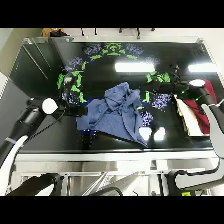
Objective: Fold the shirts.
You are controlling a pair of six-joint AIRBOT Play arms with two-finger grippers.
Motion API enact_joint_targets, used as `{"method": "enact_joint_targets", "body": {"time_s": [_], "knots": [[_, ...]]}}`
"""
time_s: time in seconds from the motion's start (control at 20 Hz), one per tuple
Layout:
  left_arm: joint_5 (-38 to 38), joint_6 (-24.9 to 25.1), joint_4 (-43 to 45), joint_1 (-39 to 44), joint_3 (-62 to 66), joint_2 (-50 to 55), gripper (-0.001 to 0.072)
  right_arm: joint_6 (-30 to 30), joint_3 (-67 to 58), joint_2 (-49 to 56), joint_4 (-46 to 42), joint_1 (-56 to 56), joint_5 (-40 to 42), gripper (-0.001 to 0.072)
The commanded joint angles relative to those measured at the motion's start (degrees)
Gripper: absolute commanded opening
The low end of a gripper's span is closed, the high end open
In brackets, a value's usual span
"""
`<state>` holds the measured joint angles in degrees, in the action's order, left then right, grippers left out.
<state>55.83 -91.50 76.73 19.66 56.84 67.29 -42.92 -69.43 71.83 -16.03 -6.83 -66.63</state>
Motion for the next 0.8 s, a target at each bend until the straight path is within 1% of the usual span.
{"method": "enact_joint_targets", "body": {"time_s": [0.0, 0.05, 0.1, 0.2, 0.25, 0.3, 0.35, 0.4, 0.45, 0.6, 0.75], "knots": [[-0.46, 2.49, -0.42, -4.76, -3.26, 8.00, 0.0017, -0.55, -0.02, 2.99, -0.55, -2.29, -3.93, 0.0268], [-0.31, 3.23, -0.39, -6.21, -3.26, 8.96, 0.0017, -2.47, -0.02, 1.29, -3.48, -3.26, -5.29, 0.0269], [-0.48, 4.02, -0.39, -7.56, -3.26, 9.57, 0.0017, -5.51, 0.00, -0.74, -9.18, -3.96, -6.10, 0.0269], [-0.92, 4.90, -0.39, -9.84, -3.23, 9.86, 0.0017, -14.95, 1.49, -5.62, -25.24, -3.67, -6.49, 0.0278], [-1.01, 5.14, -0.37, -10.69, -3.26, 9.68, 0.0017, -18.73, 3.96, -8.46, -30.56, -3.34, -7.17, 0.0334], [-0.81, 5.18, -0.37, -11.43, -3.26, 9.68, 0.0017, -21.05, 7.43, -11.32, -33.11, -3.17, -7.48, 0.0422], [-0.74, 5.42, -0.39, -12.09, -3.26, 9.68, 0.0017, -22.58, 12.17, -14.60, -33.88, -2.95, -7.52, 0.0527], [-0.74, 5.60, -0.35, -12.41, -3.26, 9.68, 0.0017, -24.00, 17.07, -17.57, -33.48, -2.64, -7.54, 0.0605], [-0.74, 5.57, -0.39, -12.90, -3.26, 9.68, 0.0017, -24.61, 22.38, -20.52, -33.40, -1.92, -7.34, 0.0628], [-0.70, 5.55, -0.42, -13.03, -3.26, 9.68, 0.0017, -24.63, 34.40, -25.99, -33.27, 1.79, -5.99, 0.0637], [-0.17, 5.55, -0.44, -12.98, -3.26, 9.68, 0.0017, -24.57, 38.86, -26.67, -33.29, 5.57, -4.31, 0.0638]]}}
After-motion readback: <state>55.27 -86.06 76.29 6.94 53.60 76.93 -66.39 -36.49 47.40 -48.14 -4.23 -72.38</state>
